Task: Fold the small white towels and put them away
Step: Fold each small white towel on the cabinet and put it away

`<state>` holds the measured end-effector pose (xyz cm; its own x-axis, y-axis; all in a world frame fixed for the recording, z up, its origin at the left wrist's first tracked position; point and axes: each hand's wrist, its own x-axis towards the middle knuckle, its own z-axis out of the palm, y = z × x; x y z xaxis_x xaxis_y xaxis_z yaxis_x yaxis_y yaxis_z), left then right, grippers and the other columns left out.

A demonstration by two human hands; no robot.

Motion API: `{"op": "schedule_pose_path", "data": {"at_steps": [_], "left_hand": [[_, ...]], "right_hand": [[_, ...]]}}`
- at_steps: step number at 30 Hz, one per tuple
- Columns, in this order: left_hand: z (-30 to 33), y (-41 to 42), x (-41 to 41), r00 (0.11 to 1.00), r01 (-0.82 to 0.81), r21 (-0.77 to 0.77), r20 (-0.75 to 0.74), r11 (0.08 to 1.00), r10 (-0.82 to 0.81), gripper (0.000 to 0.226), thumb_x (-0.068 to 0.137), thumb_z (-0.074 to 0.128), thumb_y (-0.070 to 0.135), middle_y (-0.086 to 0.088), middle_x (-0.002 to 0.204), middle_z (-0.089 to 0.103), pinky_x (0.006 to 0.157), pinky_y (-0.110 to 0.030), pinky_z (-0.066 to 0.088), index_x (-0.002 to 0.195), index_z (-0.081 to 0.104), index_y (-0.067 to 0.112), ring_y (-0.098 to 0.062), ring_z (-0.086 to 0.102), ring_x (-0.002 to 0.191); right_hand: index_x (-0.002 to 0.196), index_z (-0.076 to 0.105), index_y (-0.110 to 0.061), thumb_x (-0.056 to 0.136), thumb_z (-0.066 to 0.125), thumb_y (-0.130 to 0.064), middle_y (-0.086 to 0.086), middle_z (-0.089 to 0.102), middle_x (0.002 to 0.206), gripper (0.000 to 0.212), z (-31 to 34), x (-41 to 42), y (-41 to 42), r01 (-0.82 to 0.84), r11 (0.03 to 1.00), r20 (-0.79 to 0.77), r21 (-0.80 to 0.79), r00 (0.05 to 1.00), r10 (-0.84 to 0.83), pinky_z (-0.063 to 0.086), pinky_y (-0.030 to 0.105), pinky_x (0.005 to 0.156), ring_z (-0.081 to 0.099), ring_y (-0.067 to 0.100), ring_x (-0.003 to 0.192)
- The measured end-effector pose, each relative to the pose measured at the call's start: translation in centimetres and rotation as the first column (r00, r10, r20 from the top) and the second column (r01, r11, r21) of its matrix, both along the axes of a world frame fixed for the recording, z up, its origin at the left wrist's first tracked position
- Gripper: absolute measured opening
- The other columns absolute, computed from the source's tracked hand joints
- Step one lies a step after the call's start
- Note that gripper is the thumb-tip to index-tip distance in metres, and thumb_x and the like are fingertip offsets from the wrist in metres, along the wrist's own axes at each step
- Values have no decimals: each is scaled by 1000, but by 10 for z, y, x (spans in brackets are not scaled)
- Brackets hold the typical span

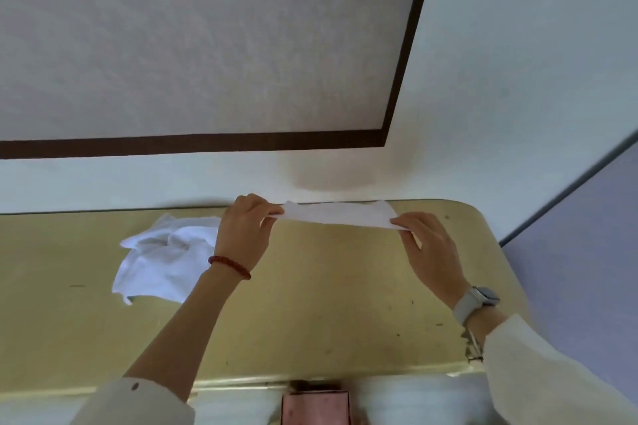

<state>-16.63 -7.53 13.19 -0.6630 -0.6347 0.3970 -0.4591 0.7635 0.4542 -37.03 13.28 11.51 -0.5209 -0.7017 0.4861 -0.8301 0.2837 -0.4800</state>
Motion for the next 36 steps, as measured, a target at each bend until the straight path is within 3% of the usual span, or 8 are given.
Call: {"op": "schedule_pose_path", "data": {"at_steps": [4, 7, 10, 13, 18, 25, 30, 36], "left_hand": [[-59, 40, 32, 975, 82, 87, 201, 993, -98, 16, 72, 68, -1, -4, 75, 64, 68, -34, 45, 80, 72, 13, -29, 60, 73], [-103, 65, 49, 905, 65, 337, 376, 939, -198, 17, 83, 61, 5, -4, 92, 65, 83, -35, 44, 93, 72, 14, -25, 58, 93], [-138, 80, 66, 837, -33, 544, 474, 838, -275, 21, 90, 53, 15, -2, 106, 63, 88, -25, 37, 105, 67, 14, -18, 55, 104], [-153, 83, 75, 861, -120, 674, 436, 729, -261, 15, 87, 59, 16, 1, 101, 65, 77, -15, 35, 100, 67, 13, -14, 56, 96], [-160, 53, 61, 965, -218, 794, 263, 567, 3, 10, 80, 68, 11, -1, 79, 61, 63, -12, 41, 86, 61, 15, -17, 56, 77], [-166, 26, -3, 974, -211, 783, 122, 585, 189, 13, 86, 59, 8, 2, 85, 63, 66, -6, 39, 97, 66, 9, -12, 56, 82], [-183, 14, -34, 954, -259, 778, 114, 572, 277, 15, 86, 58, 11, 4, 86, 64, 72, -13, 39, 97, 67, 15, -10, 56, 84], [-201, 6, -46, 951, -287, 756, 153, 588, 268, 18, 86, 59, 11, 5, 93, 65, 68, -1, 36, 100, 69, 13, -6, 56, 85]], "right_hand": [[94, 68, -11, 88, 39, -21, 0, 68, 94, 32, -62, 26, 47, -74, 981, 114, 179, 992, 54, 52, 29, 76, 59, 14, 92], [99, 68, -11, 91, 43, -16, 4, 68, 97, 27, -107, 47, 80, -100, 924, 241, 369, 971, 9, 54, 39, 78, 61, 21, 97], [116, 61, -11, 95, 42, -7, 5, 62, 115, 28, -133, 68, 103, -161, 819, 378, 551, 923, -73, 43, 33, 95, 55, 22, 112], [121, 56, -16, 98, 37, -15, 2, 60, 117, 29, -143, 81, 108, -149, 763, 456, 630, 865, -208, 41, 27, 91, 55, 19, 110], [107, 53, -5, 94, 44, -12, 4, 59, 81, 17, -138, 79, 84, 101, 838, 508, 535, 755, -415, 45, 37, 68, 61, 28, 80], [102, 59, -1, 93, 46, -7, 1, 57, 86, 17, -138, 38, 33, 298, 889, 535, 348, 715, -450, 38, 25, 68, 53, 15, 79], [102, 62, -3, 92, 48, -7, 1, 60, 87, 18, -156, 11, 13, 343, 876, 542, 340, 689, -481, 38, 20, 71, 53, 13, 79], [104, 63, -6, 91, 50, -8, 2, 63, 91, 19, -178, -7, 4, 351, 861, 539, 368, 674, -505, 37, 18, 73, 53, 12, 81]]}}
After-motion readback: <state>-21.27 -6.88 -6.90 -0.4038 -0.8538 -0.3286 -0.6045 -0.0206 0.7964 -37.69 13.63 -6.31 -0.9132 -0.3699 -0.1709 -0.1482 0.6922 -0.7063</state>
